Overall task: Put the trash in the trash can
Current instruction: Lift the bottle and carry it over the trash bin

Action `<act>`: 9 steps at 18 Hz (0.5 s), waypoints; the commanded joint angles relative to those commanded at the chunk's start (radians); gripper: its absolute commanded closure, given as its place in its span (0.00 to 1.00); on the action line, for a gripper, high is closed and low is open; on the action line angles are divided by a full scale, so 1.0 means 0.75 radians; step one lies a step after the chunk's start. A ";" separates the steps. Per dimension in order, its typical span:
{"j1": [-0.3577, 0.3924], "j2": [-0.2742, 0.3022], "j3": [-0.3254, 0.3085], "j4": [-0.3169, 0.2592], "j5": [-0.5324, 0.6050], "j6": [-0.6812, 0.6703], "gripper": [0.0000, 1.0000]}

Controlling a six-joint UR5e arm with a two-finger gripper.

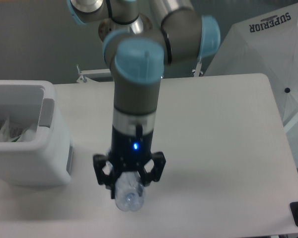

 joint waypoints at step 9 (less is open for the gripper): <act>0.000 0.076 0.023 0.096 -0.303 0.010 0.40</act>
